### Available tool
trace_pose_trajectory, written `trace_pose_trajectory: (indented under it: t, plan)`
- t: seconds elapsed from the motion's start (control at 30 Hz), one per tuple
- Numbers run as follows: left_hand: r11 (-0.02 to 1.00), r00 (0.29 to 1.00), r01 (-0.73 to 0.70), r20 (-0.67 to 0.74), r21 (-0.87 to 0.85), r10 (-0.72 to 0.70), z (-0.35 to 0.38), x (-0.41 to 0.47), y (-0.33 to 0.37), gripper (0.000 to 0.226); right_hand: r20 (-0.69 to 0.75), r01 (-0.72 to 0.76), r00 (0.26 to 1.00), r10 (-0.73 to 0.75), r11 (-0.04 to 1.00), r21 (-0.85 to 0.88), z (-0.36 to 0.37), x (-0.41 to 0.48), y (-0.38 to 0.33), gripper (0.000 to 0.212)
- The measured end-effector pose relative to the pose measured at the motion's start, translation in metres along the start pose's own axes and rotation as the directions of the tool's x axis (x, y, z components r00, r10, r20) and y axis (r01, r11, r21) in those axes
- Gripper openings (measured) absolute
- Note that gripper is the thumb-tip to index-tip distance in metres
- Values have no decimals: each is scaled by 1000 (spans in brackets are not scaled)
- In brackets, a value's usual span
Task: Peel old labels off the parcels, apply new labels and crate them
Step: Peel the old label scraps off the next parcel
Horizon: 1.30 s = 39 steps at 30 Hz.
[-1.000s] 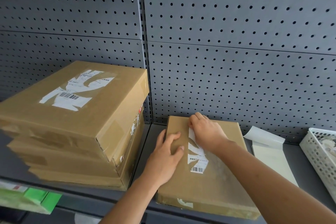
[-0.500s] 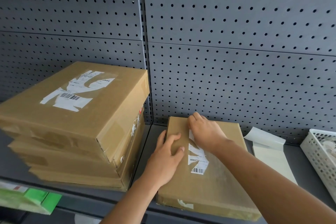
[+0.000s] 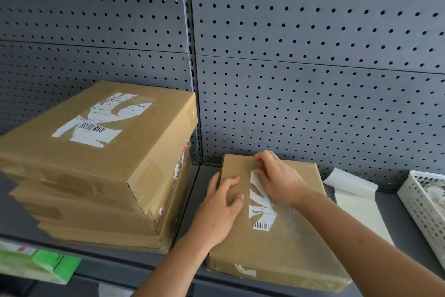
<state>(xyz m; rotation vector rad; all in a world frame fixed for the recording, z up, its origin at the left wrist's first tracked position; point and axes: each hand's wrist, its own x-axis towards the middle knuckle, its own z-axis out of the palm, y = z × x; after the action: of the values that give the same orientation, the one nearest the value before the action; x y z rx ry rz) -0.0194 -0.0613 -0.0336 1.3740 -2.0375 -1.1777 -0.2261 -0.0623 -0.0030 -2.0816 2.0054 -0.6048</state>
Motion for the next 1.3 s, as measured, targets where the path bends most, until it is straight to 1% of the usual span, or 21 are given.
trace_pose_trajectory:
  t: [0.03,0.07,0.17,0.3,0.37,0.4,0.47,0.53,0.63,0.7,0.77,0.9,1.03,1.3]
  plan:
    - [1000,1000,-1,-1,2,1,0,0,0,37,-2,14,1000,-14,1000,-10,1,0,1,17]
    - [1000,1000,-1,-1,6,1,0,0,0,37,-4,21,1000,-21,1000,-17,3,1,1,18]
    - [1000,1000,-1,-2,8,1,1,0,-1,37,-31,12,999,-13,1000,-17,6,2,0,11]
    - [1000,1000,-9,-5,9,9,0,1,-1,37,-92,33,995,-34,999,-16,9,-5,2,12]
    - [1000,1000,-9,-5,12,9,0,1,0,38,-93,26,995,-24,999,19,6,-6,2,12]
    - [1000,1000,-7,-3,15,7,0,0,1,38,-76,18,997,-17,1000,22,4,-5,1,15]
    - [1000,1000,-4,0,19,4,1,0,1,38,-37,10,999,-11,1000,-9,3,1,1,22]
    - [1000,1000,-1,3,18,0,0,-1,2,38,-28,6,1000,-8,998,-63,4,4,-2,20]
    - [1000,1000,-6,1,23,6,0,-1,4,38,-51,7,999,-17,982,-189,7,5,-4,17]
    - [1000,1000,-7,-1,26,7,-1,-1,4,39,-57,1,998,-14,978,-207,7,3,-5,15]
    - [1000,1000,-13,-6,22,13,-1,-2,4,39,-49,0,999,-8,987,-163,4,-2,-5,14]
    - [1000,1000,-13,-8,16,13,-1,-1,4,40,-42,16,999,-17,1000,-22,-10,-25,-9,11]
    - [1000,1000,-22,-9,20,22,-1,-1,3,41,-6,-10,1000,11,994,111,-19,-49,-13,9]
    - [999,1000,-20,-1,32,21,-2,-2,4,42,-55,22,998,-8,967,254,-34,-83,-14,10]
